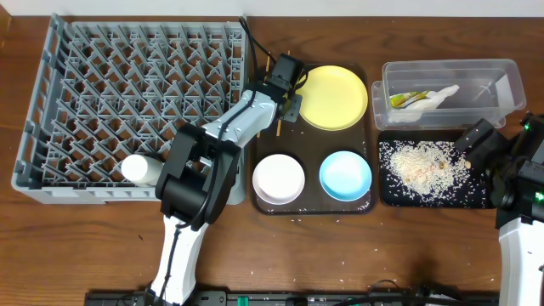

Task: Sort waste into correct bins and load items into the dishwasher
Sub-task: 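Retract the right arm and reach the left gripper to the wooden chopsticks, then grasp the wooden chopsticks with the left gripper and lift them, then stand the chopsticks upright in the dish rack and open the left gripper, then reach the left gripper to the light-blue bowl on the dark tray, then grasp the blue bowl rim with the left gripper and lift it to the rack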

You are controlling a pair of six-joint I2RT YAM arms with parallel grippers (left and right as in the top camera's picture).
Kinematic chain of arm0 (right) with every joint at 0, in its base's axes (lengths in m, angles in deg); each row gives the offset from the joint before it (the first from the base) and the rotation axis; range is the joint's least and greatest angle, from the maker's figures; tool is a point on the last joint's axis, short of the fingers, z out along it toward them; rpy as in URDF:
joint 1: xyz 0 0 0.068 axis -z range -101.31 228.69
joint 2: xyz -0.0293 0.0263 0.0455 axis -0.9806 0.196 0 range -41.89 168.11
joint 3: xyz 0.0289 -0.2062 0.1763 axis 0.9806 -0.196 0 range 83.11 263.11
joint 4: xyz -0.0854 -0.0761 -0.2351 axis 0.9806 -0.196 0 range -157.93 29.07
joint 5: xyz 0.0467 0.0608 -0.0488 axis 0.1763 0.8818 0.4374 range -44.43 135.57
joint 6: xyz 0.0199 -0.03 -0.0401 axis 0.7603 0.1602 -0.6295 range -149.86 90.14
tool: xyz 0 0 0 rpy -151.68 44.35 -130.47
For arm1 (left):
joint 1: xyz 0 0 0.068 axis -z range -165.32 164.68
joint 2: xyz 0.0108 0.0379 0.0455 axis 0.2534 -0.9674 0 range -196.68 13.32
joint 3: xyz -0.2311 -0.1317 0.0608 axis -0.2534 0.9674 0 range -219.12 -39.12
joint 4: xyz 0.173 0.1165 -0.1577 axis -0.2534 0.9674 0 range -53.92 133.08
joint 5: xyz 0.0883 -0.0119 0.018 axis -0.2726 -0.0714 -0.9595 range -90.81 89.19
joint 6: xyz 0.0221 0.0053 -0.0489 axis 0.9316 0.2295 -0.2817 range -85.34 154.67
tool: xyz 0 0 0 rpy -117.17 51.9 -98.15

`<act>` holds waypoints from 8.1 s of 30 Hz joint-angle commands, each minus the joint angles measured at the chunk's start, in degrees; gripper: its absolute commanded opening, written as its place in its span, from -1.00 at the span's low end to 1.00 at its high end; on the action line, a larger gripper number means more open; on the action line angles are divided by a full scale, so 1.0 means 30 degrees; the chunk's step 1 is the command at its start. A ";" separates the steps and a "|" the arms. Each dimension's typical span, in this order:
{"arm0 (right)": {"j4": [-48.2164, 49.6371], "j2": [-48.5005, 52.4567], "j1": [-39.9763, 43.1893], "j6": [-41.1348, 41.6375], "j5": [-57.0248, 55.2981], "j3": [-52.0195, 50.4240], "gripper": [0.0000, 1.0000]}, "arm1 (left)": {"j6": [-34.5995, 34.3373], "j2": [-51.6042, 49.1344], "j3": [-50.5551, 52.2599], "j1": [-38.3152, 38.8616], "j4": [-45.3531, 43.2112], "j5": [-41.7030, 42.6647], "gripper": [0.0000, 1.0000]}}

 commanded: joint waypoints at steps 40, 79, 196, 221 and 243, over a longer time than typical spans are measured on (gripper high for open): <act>-0.0015 -0.0029 0.0160 -0.0117 -0.0270 0.0211 0.99 | -0.1056 0.5887 0.1960 -0.4277 0.6696 -0.0175 -0.85; -0.0022 -0.0029 0.0160 -0.0117 -0.0270 0.0211 0.97 | 0.0109 0.2878 0.1399 -0.0168 0.0663 -0.3009 0.09; -0.0656 -0.0029 0.0160 -0.0117 -0.0270 0.0211 0.99 | -0.1472 0.2273 0.1902 0.5486 0.4874 0.5326 -0.43; -0.0656 -0.0029 0.0160 -0.0109 -0.0270 0.0211 0.98 | 0.1362 1.0200 0.0874 0.3657 0.7045 -0.6900 -0.85; -0.0729 -0.0029 0.0124 -0.0117 -0.0270 0.0211 0.99 | 0.0918 0.7949 0.2652 -0.3949 0.8684 -2.2309 -0.85</act>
